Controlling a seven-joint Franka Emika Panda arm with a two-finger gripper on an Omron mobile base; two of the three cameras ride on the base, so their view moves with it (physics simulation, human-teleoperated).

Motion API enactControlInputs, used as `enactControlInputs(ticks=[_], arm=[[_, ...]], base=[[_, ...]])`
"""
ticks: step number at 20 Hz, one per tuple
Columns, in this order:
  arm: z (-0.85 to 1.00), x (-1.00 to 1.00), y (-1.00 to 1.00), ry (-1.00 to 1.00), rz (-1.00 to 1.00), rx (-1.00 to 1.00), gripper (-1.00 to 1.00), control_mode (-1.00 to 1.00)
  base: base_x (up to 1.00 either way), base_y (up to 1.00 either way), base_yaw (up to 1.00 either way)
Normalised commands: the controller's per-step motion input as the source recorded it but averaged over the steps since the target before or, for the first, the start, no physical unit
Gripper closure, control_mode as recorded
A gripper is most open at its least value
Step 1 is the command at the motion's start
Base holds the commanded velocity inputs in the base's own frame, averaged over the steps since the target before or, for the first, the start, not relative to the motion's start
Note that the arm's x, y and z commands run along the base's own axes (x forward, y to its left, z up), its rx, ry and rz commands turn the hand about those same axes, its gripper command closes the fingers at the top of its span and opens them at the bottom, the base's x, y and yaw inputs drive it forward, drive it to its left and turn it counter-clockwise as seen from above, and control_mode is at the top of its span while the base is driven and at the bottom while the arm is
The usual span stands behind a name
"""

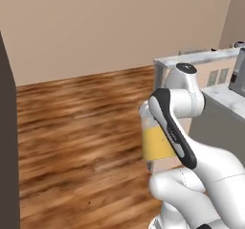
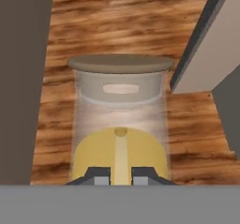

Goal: There is a tray on the dining counter. Grab the cup, mug, and pitcher and place them on the tray. The pitcher may be placed next to the tray if it cannot fit the tray.

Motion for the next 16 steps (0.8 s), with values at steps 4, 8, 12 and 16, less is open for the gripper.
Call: enactControlInputs(ticks=[4,8,12,16], arm=[[0.00,0.00,0.00,0.00,0.00,0.00,1.00,1.00],[0.00,0.00,0.00,0.00,0.00,0.00,1.00,1.00],[0.00,0.00,0.00,0.00,0.00,0.00,1.00,1.00],[0.00,0.00,0.00,0.00,0.00,0.00,1.00,1.00]], base=[[1.00,0.84,-0.28],[1.00,0.78,-0.22],[1.00,0.87,-0.22],[1.00,0.94,-0.26]])
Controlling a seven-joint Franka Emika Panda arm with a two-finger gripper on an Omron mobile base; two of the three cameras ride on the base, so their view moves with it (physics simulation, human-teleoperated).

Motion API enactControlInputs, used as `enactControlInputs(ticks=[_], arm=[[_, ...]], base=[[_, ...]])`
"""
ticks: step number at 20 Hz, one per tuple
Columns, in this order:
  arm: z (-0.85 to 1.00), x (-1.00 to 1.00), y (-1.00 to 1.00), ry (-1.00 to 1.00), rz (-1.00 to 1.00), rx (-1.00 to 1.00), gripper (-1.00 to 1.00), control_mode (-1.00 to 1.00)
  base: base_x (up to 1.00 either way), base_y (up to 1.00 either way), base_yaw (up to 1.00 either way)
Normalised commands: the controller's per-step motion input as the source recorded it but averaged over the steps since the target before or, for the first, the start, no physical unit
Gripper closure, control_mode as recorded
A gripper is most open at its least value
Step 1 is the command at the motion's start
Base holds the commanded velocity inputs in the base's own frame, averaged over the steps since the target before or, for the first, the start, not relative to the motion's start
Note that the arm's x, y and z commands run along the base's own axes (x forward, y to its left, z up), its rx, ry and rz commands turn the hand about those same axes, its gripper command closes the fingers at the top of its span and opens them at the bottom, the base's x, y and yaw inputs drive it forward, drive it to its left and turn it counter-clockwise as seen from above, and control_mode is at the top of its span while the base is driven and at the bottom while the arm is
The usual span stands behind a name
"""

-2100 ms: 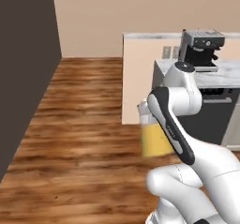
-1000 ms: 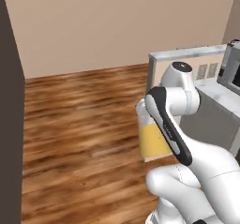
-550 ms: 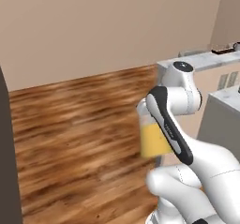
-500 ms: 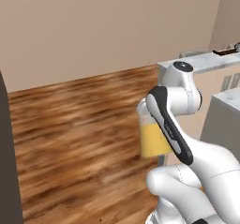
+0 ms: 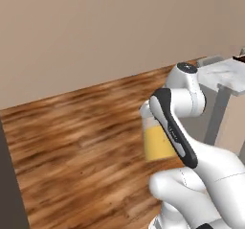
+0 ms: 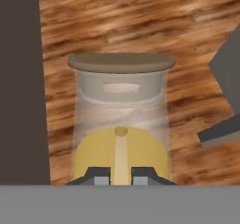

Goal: There is a tray on the dining counter. Grab the cup, mug, and pitcher and place them on the tray. The pitcher may be placed next to the tray if it cannot fit the tray.

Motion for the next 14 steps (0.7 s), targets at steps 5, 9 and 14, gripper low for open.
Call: enactControlInputs(ticks=[5,9,14], arm=[[0.00,0.00,0.00,0.00,0.00,0.00,1.00,1.00],[0.00,0.00,0.00,0.00,0.00,0.00,1.00,1.00],[0.00,0.00,0.00,0.00,0.00,0.00,1.00,1.00]], base=[[0.95,0.84,-0.41],[0.87,0.91,-0.52],[0.60,0.89,-0.54]])
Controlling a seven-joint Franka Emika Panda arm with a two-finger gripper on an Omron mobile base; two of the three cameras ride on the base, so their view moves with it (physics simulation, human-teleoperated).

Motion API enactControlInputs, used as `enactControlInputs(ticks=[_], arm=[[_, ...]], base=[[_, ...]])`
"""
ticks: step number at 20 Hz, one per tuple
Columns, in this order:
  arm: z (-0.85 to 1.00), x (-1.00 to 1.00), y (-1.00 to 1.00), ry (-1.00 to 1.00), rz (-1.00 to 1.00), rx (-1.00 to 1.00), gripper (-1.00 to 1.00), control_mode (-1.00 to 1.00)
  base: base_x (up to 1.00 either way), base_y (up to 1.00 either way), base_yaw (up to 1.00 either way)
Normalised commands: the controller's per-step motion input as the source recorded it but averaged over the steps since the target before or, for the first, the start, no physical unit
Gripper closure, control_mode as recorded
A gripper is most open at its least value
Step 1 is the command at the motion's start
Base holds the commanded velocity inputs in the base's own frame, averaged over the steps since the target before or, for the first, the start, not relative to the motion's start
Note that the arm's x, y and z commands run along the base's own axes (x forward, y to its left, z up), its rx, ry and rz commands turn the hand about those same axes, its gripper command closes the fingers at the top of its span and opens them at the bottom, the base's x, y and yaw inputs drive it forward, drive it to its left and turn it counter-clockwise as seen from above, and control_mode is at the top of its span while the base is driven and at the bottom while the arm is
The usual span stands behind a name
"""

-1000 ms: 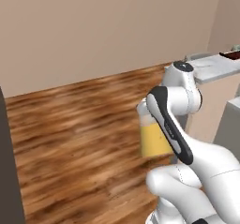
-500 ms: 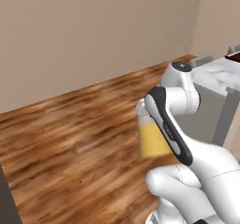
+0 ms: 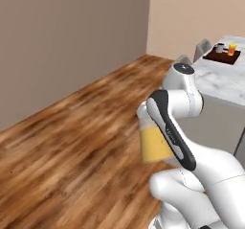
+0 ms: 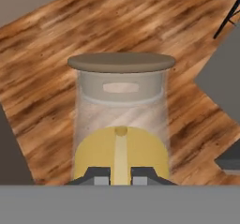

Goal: There is a tray on the dining counter. Grab the cup, mug, and pitcher and place them on the tray. The pitcher may be placed next to the tray if it cannot fit the tray.

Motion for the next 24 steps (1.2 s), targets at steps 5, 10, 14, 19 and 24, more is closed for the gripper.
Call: enactControlInputs(ticks=[5,10,14,19,24], arm=[[0.00,0.00,0.00,0.00,0.00,0.00,1.00,1.00],[0.00,0.00,0.00,0.00,0.00,0.00,1.00,1.00],[0.00,0.00,0.00,0.00,0.00,0.00,1.00,1.00],[0.00,0.00,0.00,0.00,0.00,0.00,1.00,1.00],[0.00,0.00,0.00,0.00,0.00,0.00,1.00,1.00]], base=[[0.38,0.97,-0.57],[0.15,1.00,-0.54],[0.00,1.00,-0.53],[0.02,1.00,-0.55],[0.35,1.00,-0.58]])
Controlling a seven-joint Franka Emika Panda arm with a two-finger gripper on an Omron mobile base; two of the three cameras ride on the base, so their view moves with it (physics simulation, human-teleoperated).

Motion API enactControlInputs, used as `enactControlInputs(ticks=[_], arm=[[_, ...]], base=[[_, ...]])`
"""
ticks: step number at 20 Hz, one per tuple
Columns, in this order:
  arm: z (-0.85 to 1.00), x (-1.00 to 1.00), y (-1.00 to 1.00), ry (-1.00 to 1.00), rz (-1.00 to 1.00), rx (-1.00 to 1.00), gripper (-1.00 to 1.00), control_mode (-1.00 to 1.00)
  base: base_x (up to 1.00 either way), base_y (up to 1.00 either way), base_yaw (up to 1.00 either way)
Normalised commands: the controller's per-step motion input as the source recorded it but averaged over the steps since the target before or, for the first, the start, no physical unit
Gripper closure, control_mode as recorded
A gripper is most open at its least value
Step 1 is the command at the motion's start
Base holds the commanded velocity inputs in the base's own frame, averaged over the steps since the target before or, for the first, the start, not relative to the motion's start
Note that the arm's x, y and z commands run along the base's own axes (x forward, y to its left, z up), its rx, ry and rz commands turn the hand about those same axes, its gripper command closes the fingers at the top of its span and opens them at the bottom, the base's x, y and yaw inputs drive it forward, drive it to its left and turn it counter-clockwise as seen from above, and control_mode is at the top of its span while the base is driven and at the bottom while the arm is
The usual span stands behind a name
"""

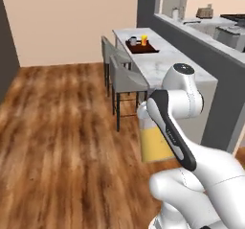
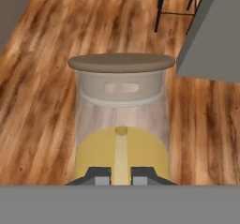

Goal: There is a tray on the dining counter. Grab the cup, mug, and pitcher and place them on the tray. The pitcher may be placed next to the tray if it cannot fit the tray.

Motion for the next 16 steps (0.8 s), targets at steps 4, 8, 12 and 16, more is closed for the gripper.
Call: enactControlInputs(ticks=[4,8,12,16], arm=[[0.00,0.00,0.00,0.00,0.00,0.00,1.00,1.00],[0.00,0.00,0.00,0.00,0.00,0.00,1.00,1.00],[0.00,0.00,0.00,0.00,0.00,0.00,1.00,1.00],[0.00,0.00,0.00,0.00,0.00,0.00,1.00,1.00]], base=[[0.59,1.00,-0.56],[0.63,1.00,-0.55],[0.65,1.00,-0.54],[0.62,1.00,-0.53]])
